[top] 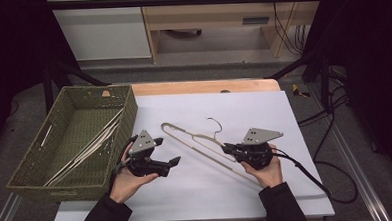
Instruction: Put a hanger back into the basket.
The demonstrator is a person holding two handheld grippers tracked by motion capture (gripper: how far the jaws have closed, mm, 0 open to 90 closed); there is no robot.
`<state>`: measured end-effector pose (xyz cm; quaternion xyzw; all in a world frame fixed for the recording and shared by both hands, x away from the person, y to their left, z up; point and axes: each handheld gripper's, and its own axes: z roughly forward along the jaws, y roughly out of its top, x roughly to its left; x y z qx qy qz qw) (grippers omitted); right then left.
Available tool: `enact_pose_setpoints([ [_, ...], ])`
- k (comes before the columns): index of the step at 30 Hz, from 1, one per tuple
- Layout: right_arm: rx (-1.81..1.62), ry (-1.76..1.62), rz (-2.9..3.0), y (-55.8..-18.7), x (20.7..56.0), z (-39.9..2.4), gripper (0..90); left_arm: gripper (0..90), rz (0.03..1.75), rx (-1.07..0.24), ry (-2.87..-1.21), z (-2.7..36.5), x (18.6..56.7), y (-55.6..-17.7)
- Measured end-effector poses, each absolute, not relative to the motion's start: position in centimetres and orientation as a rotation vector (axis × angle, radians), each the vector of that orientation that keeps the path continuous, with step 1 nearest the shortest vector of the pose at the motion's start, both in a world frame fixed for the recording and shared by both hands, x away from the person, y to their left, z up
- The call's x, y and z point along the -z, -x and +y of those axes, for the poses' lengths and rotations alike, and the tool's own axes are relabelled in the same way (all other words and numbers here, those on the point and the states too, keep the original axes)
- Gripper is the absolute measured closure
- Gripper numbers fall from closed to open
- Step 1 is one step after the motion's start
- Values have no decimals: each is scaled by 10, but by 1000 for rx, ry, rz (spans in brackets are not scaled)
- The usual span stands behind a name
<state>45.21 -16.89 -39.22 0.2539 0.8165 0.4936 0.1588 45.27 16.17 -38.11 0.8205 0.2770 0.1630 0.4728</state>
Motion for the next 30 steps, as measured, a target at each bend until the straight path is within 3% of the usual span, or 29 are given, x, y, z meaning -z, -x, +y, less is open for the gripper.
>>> enact_pose_setpoints([
  [11, -1482, -619, 2445, -446, 391, -152, 869, 179, 597, -320, -2065, 136, 375, -464],
  [16, -1496, -607, 2464, -445, 392, -150, 870, 296, 561, -290, -2114, 128, 382, -468],
  [24, -1493, -589, 2500, -444, 393, -147, 869, 571, 506, -264, -2158, 123, 387, -470],
  [30, -1484, -581, 2536, -445, 395, -146, 865, 642, 465, -317, -2225, 123, 388, -464],
])
